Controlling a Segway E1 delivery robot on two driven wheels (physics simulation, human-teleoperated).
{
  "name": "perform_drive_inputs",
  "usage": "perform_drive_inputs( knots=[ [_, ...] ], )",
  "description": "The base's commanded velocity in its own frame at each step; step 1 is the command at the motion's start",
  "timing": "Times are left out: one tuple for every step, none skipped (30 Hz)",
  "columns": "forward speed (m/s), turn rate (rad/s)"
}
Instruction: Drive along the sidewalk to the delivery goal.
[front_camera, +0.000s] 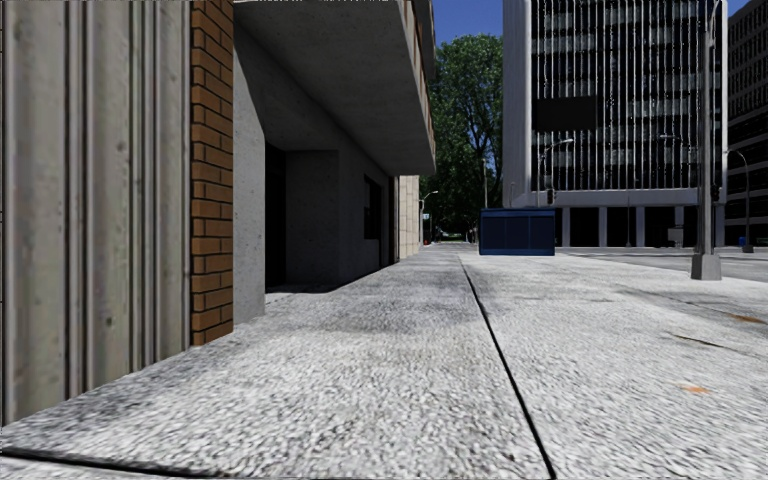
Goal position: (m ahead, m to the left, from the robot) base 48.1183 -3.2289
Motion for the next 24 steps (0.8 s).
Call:
perform_drive_inputs(
  knots=[
    [2.0,0.0],
    [2.0,0.0],
    [2.0,-0.12],
    [2.0,-0.27],
    [2.0,-0.33],
    [2.0,-0.33],
    [2.0,-0.34],
    [2.0,-0.35],
    [2.0,-0.35],
    [2.0,-0.35],
    [2.0,-0.35],
    [2.0,-0.35],
    [2.0,-0.35],
    [2.0,-0.35],
    [2.0,-0.35],
    [2.0,-0.35],
    [2.0,-0.35],
    [2.0,-0.35],
    [2.0,-0.35],
    [2.0,-0.27],
    [2.0,0.0],
    [2.0,0.0],
    [2.0,0.0],
    [2.0,0.0]
  ],
)
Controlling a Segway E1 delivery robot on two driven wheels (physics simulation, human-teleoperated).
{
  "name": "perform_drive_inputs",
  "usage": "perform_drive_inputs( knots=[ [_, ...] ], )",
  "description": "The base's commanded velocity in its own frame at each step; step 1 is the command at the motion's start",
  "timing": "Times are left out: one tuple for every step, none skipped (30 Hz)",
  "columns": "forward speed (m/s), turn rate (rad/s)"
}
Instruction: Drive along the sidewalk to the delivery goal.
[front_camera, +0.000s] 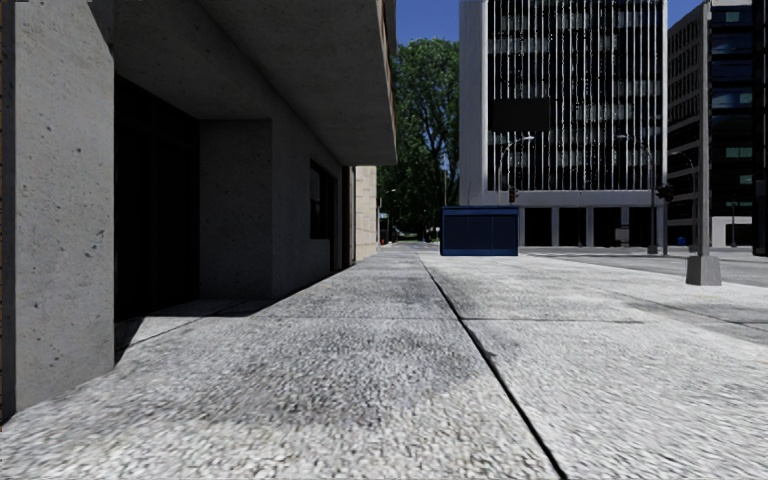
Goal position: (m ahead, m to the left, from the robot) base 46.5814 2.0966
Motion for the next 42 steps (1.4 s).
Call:
perform_drive_inputs(
  knots=[
    [2.0,0.0],
    [2.0,0.0],
    [2.0,0.0],
    [2.0,0.0],
    [2.0,0.0],
    [2.0,0.0],
    [2.0,0.0],
    [2.0,0.0],
    [2.0,0.0],
    [2.0,0.0],
    [2.0,0.0],
    [2.0,0.0],
    [2.0,0.0],
    [2.0,0.0],
    [2.0,0.0],
    [2.0,0.0],
    [2.0,0.0],
    [2.0,0.0],
    [2.0,0.0],
    [2.0,0.0],
    [2.0,0.0],
    [2.0,0.0],
    [2.0,0.0],
    [2.0,0.0],
    [2.0,-0.06],
    [2.0,-0.06],
    [2.0,-0.1],
    [2.0,-0.26],
    [2.0,-0.34],
    [2.0,-0.34],
    [2.0,-0.37],
    [2.0,-0.38],
    [2.0,-0.38],
    [2.0,-0.26],
    [2.0,-0.26],
    [2.0,0.0],
    [2.0,0.0],
    [2.0,0.0],
    [2.0,0.0],
    [2.0,0.0],
    [2.0,0.0],
    [2.0,0.0]
  ],
)
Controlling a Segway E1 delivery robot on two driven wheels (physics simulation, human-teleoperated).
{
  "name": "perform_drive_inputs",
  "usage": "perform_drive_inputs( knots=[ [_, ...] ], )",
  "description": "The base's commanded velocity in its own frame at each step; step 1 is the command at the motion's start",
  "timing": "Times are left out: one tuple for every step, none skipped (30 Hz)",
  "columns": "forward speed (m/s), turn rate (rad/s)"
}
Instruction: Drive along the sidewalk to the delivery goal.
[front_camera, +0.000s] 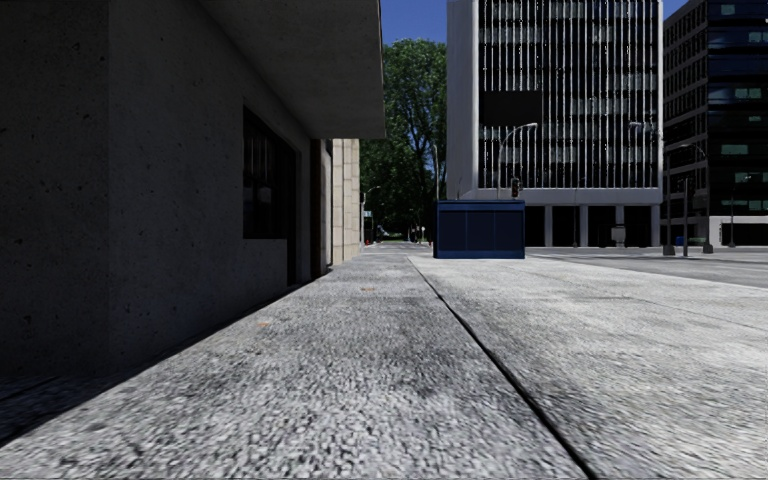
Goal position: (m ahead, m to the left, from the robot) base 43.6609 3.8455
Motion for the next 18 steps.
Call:
perform_drive_inputs(
  knots=[
    [2.0,0.0],
    [2.0,0.0],
    [2.0,0.0],
    [2.0,0.0],
    [2.0,0.0],
    [2.0,0.0],
    [2.0,0.0],
    [2.0,0.0],
    [2.0,0.0],
    [2.0,0.0],
    [2.0,0.0],
    [2.0,0.0],
    [2.0,0.0],
    [2.0,0.0],
    [2.0,0.0],
    [2.0,0.0],
    [2.0,0.0],
    [2.0,0.0]
  ],
)
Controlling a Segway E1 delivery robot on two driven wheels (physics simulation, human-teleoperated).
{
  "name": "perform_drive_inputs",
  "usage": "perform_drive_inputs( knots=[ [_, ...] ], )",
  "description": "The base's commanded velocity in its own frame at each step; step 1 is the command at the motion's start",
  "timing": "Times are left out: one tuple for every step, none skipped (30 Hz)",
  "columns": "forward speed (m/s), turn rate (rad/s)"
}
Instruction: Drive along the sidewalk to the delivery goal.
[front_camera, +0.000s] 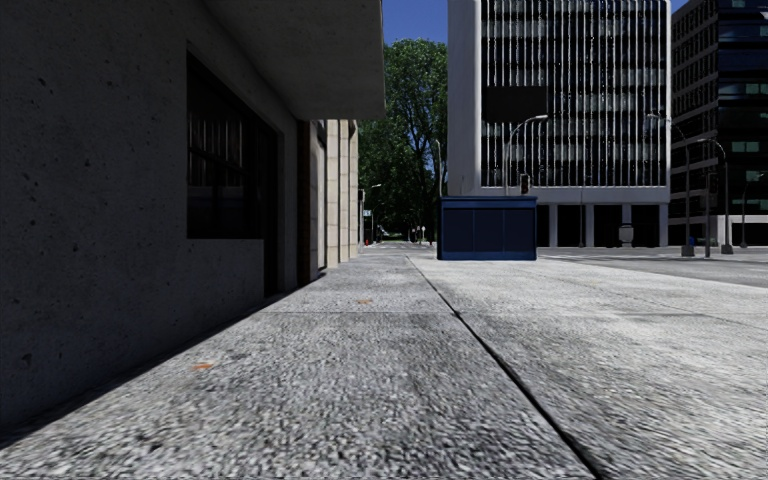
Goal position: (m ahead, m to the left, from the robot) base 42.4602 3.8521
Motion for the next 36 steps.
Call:
perform_drive_inputs(
  knots=[
    [2.0,0.0],
    [2.0,0.0],
    [2.0,0.0],
    [2.0,0.0],
    [2.0,0.0],
    [1.98,0.0],
    [1.97,0.0],
    [1.97,0.0],
    [1.97,0.0],
    [1.97,0.0],
    [1.97,0.0],
    [1.97,0.0],
    [1.97,0.0],
    [1.97,0.0],
    [1.98,0.0],
    [1.98,0.0],
    [1.98,0.0],
    [1.99,0.0],
    [1.99,0.0],
    [2.0,0.0],
    [2.0,0.0],
    [2.0,0.0],
    [1.93,0.0],
    [1.9,0.0],
    [2.0,0.0],
    [2.0,0.0],
    [2.0,0.0],
    [2.0,0.0],
    [2.0,0.0],
    [2.0,0.0],
    [2.0,0.0],
    [2.0,0.0],
    [2.0,0.0],
    [2.0,0.0],
    [2.0,0.0],
    [2.0,0.0]
  ],
)
